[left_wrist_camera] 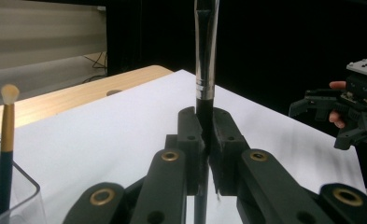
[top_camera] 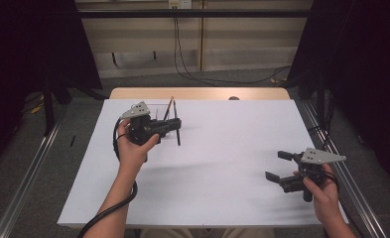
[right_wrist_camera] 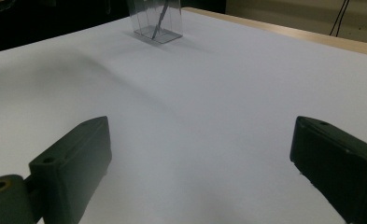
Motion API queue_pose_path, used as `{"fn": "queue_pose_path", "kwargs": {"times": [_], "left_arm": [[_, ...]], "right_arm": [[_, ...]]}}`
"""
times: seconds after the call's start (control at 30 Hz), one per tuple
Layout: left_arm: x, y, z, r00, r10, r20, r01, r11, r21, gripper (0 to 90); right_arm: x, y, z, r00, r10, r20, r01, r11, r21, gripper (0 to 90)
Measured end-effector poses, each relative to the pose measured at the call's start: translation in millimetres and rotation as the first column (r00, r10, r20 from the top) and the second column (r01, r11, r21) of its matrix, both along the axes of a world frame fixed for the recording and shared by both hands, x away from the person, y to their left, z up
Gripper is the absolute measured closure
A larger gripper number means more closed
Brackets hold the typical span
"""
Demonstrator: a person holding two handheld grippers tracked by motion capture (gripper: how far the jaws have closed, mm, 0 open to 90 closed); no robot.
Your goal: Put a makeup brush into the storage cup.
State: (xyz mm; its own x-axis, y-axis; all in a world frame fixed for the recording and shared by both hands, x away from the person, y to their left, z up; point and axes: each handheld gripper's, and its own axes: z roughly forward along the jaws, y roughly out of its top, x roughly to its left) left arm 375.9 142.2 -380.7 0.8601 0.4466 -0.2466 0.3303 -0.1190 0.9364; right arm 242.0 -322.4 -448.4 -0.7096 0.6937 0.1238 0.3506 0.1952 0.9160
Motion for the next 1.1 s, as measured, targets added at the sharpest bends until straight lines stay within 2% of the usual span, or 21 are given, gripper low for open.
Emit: {"fn": "queue_pose_path", "kwargs": {"times": [1.1], "left_arm": [[29.8, 3.6, 18.9, 0.9971, 0.072, 0.025, -0.073, 0.9969, 0.029, 83.9]], "right_arm": [[0.0, -2.1, 0.2, 1.0, 0.001, 0.002, -0.001, 1.0, 0.019, 5.2]]}}
